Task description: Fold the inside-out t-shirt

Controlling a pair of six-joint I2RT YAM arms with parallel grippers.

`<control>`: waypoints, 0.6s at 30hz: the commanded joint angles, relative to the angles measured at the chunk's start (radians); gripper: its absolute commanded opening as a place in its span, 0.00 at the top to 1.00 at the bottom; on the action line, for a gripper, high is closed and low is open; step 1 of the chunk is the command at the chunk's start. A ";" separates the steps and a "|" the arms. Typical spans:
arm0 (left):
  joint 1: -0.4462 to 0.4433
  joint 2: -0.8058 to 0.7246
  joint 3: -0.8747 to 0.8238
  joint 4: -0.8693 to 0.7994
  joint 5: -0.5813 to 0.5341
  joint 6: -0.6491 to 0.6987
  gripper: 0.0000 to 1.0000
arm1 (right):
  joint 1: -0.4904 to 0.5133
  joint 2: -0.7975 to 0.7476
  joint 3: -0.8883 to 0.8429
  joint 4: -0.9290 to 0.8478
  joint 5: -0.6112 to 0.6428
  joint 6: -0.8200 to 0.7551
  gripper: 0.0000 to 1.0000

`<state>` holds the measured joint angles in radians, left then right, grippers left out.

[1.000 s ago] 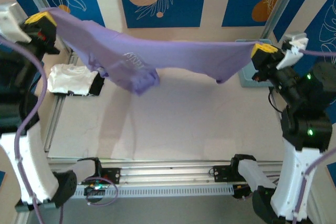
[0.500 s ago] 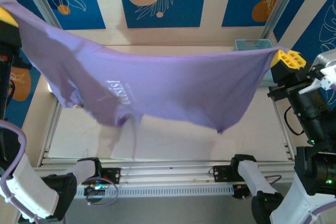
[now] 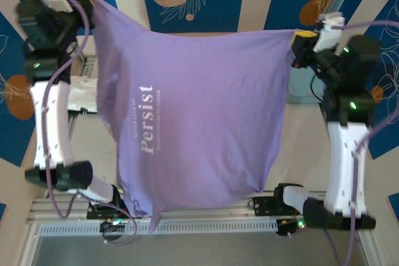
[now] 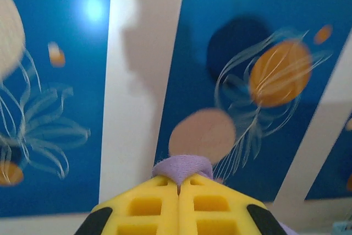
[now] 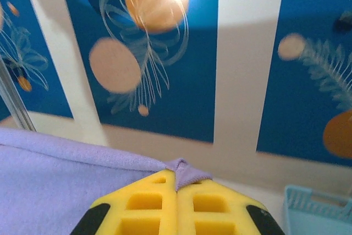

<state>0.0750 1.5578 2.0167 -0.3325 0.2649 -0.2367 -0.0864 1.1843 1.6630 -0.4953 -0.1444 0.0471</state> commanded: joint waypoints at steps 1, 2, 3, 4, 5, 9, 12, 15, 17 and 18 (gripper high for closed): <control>-0.030 0.133 -0.045 0.153 0.007 -0.010 1.00 | 0.028 0.158 -0.070 0.185 0.060 -0.023 1.00; -0.042 0.201 -0.035 0.167 0.006 -0.001 1.00 | 0.036 0.231 -0.066 0.222 0.066 -0.027 1.00; -0.050 0.260 -0.009 0.171 0.006 0.009 1.00 | 0.044 0.299 -0.054 0.252 0.072 -0.028 1.00; -0.061 0.338 0.030 0.170 0.004 0.011 1.00 | 0.052 0.377 -0.026 0.276 0.082 -0.023 1.00; -0.067 0.420 0.081 0.163 -0.002 0.011 1.00 | 0.058 0.460 0.010 0.299 0.081 -0.017 1.00; -0.082 0.751 0.424 0.064 -0.037 0.022 0.96 | 0.074 0.770 0.214 0.305 0.106 0.053 0.90; -0.089 0.931 0.638 0.006 -0.068 0.034 0.62 | 0.076 0.945 0.404 0.203 0.147 0.087 0.74; -0.090 0.959 0.640 0.006 -0.095 0.040 0.32 | 0.077 1.031 0.551 0.041 0.187 0.097 0.62; -0.093 0.914 0.574 -0.008 -0.086 0.039 0.18 | 0.086 0.996 0.511 -0.003 0.212 0.086 0.54; -0.097 0.871 0.509 -0.015 -0.092 0.026 0.16 | 0.090 0.959 0.453 -0.019 0.224 0.083 0.53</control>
<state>-0.0139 2.5439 2.5645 -0.3450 0.1970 -0.2047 -0.0063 2.2448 2.1254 -0.4149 0.0246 0.1261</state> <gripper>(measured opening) 0.821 0.460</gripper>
